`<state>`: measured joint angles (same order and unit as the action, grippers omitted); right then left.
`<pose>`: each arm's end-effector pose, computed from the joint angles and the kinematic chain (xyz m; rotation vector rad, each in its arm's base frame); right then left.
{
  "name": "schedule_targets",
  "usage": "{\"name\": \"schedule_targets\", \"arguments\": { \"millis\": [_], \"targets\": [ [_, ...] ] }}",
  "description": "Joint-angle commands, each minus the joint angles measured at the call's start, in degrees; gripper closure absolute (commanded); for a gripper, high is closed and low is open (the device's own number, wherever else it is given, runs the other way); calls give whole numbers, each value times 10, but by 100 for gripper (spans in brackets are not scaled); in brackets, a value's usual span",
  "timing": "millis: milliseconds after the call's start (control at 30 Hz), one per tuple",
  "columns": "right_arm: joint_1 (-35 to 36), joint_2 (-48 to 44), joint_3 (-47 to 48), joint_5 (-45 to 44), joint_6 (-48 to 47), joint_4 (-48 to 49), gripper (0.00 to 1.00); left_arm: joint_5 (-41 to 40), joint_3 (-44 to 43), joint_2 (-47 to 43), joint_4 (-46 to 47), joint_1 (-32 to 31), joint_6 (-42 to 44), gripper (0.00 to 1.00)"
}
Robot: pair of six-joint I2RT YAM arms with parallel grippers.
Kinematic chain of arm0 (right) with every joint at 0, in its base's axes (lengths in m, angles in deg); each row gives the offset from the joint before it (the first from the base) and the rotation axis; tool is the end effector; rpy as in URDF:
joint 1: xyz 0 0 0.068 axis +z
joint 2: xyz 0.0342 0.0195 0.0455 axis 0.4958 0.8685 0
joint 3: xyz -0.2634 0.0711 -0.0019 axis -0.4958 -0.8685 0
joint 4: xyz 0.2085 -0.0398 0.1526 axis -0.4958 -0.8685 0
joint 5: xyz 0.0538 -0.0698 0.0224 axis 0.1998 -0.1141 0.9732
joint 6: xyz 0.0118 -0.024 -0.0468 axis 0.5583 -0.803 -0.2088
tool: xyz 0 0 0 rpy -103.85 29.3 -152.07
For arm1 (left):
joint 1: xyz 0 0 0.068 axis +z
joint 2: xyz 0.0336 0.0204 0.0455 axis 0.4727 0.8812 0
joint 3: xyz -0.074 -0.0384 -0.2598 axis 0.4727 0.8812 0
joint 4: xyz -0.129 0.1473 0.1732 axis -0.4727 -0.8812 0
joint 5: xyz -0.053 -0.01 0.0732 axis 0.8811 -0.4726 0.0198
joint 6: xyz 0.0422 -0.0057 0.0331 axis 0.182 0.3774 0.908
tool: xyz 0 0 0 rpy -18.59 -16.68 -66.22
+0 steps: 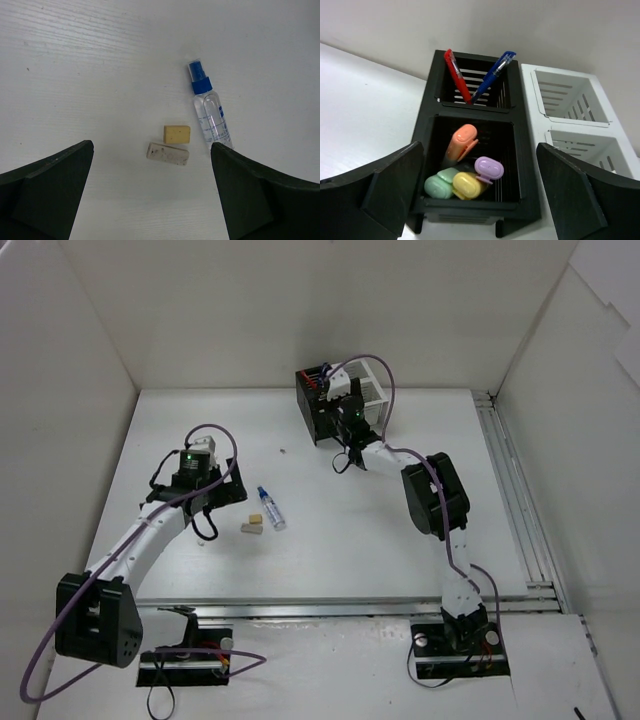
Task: Sort the stationery into containers
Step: Place the stationery in the storage box, then pick up the stationery from the center of the board.
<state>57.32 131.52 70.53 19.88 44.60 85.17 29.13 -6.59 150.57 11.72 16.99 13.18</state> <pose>0.4729 0.2436 0.2315 -0.3730 1.3334 0.2009 0.2603 -0.0544 0.2586 -0.2857 2.3071 -0.4326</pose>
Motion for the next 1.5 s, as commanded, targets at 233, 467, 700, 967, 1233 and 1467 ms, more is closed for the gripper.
{"name": "schedule_targets", "arguments": {
  "millis": [233, 467, 700, 967, 1233, 1467],
  "targets": [
    [42, -280, -124, 3, -7, 65, 2, 6, -93, 98, 52, -44, -51, 0],
    [68, -435, -323, -163, 31, 64, 2, -41, -143, 169, -1, -77, -117, 0],
    [111, -541, -444, -266, 125, -13, 2, -77, -169, 240, -14, -114, -177, 11],
    [163, -606, -452, -264, 179, -212, 2, -123, -201, 305, -20, -134, -224, 42],
    [185, -682, -504, -214, 187, -261, 2, -138, -205, 311, -13, -151, -225, 100],
    [164, -762, -546, -18, 170, -257, 2, -96, -170, 196, 109, -172, -63, 100]
  ]
}}
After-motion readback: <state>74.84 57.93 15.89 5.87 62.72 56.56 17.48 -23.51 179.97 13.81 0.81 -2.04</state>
